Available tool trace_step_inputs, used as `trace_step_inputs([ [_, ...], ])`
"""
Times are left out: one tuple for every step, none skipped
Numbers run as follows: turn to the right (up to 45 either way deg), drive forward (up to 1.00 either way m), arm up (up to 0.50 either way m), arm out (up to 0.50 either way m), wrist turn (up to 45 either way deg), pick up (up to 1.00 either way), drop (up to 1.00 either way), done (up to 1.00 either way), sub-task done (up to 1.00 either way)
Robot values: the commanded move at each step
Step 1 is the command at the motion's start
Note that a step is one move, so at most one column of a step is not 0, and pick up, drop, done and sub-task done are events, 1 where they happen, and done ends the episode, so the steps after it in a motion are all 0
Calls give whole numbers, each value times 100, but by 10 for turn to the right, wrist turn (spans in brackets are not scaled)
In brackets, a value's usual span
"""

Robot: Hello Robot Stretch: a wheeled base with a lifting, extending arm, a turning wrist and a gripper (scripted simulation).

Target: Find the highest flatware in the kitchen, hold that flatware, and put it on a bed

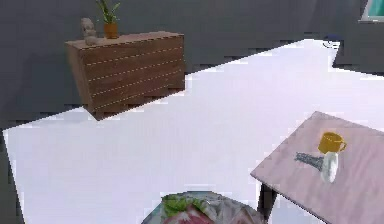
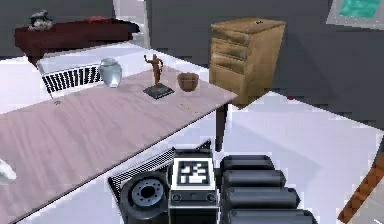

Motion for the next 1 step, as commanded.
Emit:
trace_step_inputs([
  [-120,0,0,0,0,0,0,0,0],
])
